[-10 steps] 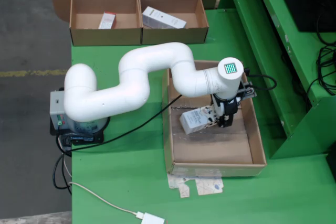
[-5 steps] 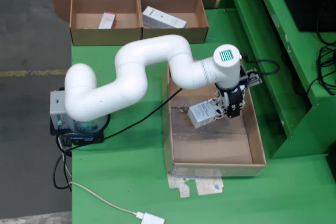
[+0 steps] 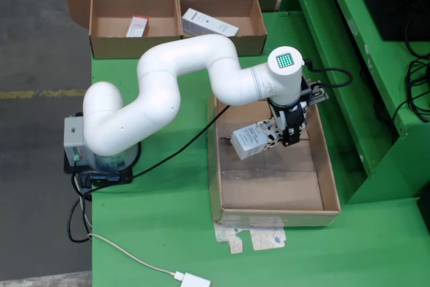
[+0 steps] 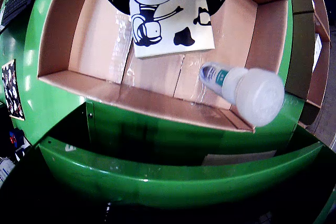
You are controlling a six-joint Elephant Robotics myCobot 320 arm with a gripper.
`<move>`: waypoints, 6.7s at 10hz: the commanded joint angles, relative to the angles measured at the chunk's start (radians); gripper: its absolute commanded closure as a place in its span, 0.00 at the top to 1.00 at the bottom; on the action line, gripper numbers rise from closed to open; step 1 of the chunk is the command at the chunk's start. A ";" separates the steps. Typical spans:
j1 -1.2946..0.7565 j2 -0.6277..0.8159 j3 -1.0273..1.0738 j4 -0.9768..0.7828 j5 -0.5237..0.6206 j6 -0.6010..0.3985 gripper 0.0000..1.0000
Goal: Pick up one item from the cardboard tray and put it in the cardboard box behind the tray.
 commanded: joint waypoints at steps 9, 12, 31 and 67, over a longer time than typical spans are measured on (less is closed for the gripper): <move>0.038 0.014 0.445 -0.340 -0.016 0.007 0.00; 0.047 0.027 0.445 -0.325 -0.020 0.011 0.00; 0.130 0.101 0.445 -0.332 -0.072 -0.006 0.00; 0.919 0.075 0.744 -0.856 -0.325 0.016 0.00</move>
